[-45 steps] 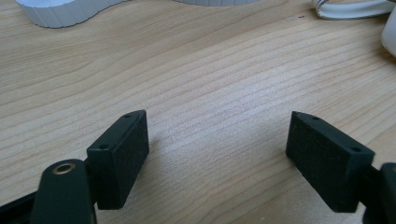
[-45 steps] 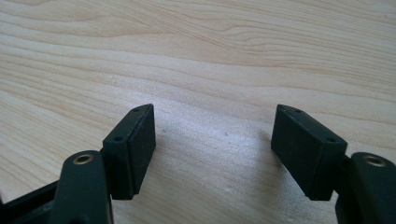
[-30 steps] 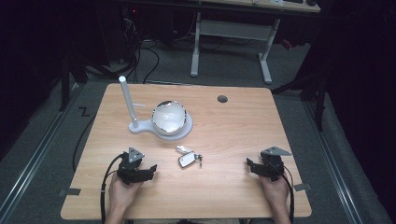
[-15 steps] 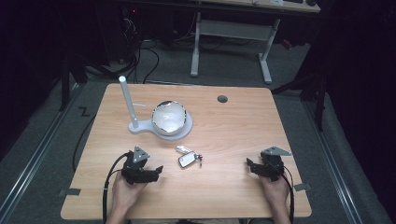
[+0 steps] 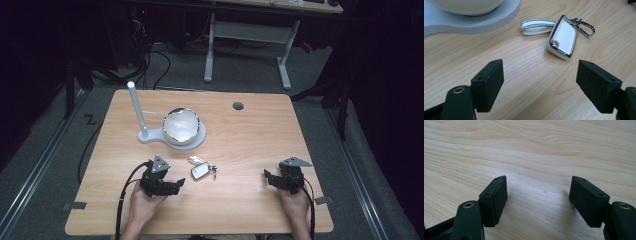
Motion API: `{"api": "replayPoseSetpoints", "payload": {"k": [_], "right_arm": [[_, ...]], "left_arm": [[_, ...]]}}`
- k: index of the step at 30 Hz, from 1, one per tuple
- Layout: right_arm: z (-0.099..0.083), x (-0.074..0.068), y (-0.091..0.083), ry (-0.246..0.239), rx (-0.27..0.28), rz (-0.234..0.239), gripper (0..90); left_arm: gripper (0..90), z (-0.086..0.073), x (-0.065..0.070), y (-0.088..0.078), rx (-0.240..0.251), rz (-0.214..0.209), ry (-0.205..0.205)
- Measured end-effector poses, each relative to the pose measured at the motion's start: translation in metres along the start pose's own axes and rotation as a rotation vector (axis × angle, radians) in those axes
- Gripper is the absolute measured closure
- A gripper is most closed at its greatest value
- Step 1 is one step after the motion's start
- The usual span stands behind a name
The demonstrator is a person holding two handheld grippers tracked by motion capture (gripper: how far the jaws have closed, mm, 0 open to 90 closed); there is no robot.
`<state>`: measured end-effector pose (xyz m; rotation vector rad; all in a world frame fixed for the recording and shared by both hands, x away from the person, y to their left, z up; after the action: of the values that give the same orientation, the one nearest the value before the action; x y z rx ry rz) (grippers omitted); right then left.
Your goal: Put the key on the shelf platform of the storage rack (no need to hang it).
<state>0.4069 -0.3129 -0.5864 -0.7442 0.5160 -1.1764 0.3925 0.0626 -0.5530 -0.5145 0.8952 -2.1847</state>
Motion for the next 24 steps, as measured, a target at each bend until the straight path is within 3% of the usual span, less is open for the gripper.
{"api": "replayPoseSetpoints", "payload": {"k": [15, 24], "right_arm": [[0.0, 0.0, 0.0, -0.001, 0.001, 0.0, 31.2], [0.0, 0.0, 0.0, -0.001, 0.001, -0.001, 31.2]], "left_arm": [[27.9, 0.014, 0.015, 0.019, -0.027, -0.031, 0.055], [31.4, 0.02, 0.021, 0.035, -0.037, -0.052, 0.055]]}}
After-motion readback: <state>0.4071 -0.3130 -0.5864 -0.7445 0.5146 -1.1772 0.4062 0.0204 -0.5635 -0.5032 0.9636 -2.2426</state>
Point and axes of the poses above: each handheld gripper's, and its own axes: y roughly forward along the jaws, z roughly out of its top, x roughly to its right, the point moved 8 cm from there along y, roughly forward along the jaws, and after that the axes turned 5 degrees about -x, right-handed, at the moved point
